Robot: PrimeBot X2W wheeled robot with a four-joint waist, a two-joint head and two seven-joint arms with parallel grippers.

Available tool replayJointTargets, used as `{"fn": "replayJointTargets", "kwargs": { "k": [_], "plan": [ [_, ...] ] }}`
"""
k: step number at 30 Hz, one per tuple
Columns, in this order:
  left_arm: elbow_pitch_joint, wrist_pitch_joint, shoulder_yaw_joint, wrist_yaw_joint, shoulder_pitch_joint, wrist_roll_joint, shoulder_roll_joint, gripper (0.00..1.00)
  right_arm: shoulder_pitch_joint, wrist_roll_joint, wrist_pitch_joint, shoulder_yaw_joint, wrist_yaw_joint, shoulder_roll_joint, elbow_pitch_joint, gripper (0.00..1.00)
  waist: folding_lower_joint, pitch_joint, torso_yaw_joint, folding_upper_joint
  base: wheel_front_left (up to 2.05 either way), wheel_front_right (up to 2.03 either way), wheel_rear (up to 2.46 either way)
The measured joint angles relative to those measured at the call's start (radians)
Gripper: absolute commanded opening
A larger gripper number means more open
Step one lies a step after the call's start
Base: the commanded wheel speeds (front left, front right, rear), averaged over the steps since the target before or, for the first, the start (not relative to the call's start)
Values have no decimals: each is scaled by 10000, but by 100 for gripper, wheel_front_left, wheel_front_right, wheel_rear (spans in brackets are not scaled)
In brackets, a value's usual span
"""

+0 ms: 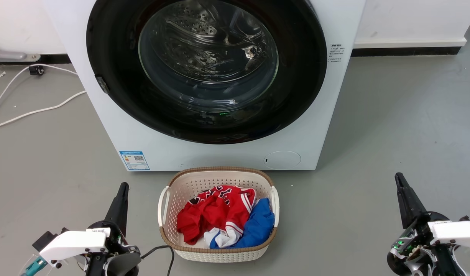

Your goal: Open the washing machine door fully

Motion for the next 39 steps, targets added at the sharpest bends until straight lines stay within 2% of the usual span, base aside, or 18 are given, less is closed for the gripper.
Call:
{"fn": "replayJointTargets", "kwargs": {
  "k": [39],
  "plan": [
    [-2,0,-2,0,0,0,0,0,-1,-10,19,-29,0,21,0,0,0,0,0,0,0,0,0]
  ]
}}
